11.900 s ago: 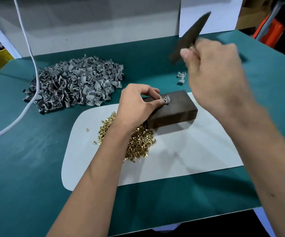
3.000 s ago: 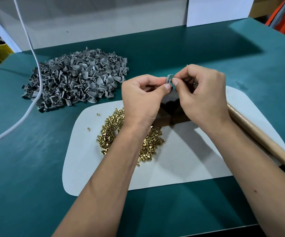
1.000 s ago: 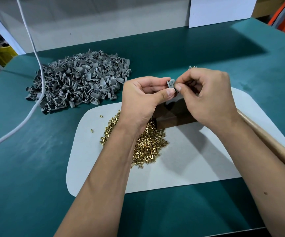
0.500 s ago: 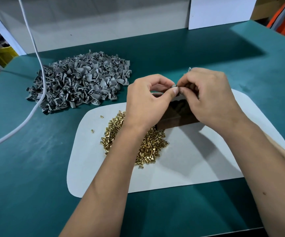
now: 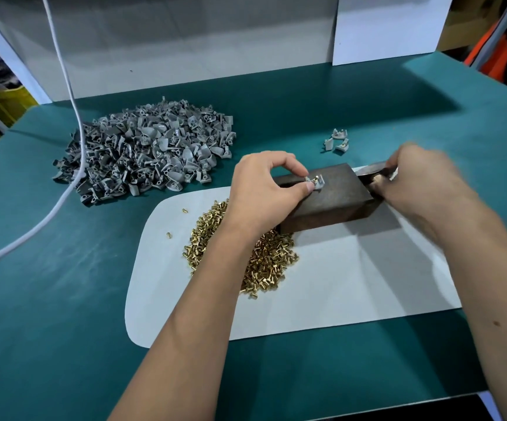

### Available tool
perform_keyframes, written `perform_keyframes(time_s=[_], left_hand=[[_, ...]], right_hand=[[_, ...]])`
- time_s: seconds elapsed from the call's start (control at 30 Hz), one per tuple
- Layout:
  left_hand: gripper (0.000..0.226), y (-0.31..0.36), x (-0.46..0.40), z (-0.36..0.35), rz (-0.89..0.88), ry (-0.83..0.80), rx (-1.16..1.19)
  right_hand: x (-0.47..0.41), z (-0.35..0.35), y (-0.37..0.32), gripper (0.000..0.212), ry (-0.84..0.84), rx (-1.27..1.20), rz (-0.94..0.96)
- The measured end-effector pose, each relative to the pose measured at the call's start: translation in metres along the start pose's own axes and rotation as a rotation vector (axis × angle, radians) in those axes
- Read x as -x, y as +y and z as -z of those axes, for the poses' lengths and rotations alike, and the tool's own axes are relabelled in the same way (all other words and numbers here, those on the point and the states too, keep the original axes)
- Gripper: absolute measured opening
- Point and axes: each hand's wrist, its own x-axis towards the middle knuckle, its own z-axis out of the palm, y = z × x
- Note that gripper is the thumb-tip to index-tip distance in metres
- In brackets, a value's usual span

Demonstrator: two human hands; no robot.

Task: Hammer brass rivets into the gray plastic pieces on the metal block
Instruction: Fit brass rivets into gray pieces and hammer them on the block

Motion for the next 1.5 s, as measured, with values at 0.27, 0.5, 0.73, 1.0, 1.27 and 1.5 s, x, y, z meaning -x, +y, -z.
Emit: perform_keyframes(time_s=[0.27,0.5,0.73,1.0,1.27,1.5], left_hand=[[0.011,-0.001,0.000,-0.001,0.021,-0.044,0.039],[0.012,-0.003,-0.001,-0.002,0.059,-0.058,0.089],[0.010,-0.002,-0.001,-0.003,0.124,-0.066,0.185],[0.011,-0.002,-0.001,-0.003,0.144,-0.070,0.182],[0.012,-0.002,-0.002,-0.003,0.163,-0.073,0.167],[0.011,0.001,0.000,-0.002,0.175,-0.069,0.179]], right_hand=[[0.002,0.003,-0.004,0.034,-0.019,0.077,-0.032],[0.013,0.043,-0.016,0.040,0.044,-0.534,0.234],[0.040,0.045,-0.047,0.038,-0.079,-0.202,0.442],[0.048,0.036,-0.050,0.038,0.057,-0.133,0.481],[0.045,0.047,-0.054,0.036,0.260,-0.221,0.443],[0.038,0.060,-0.054,0.043,0.087,-0.073,0.350]])
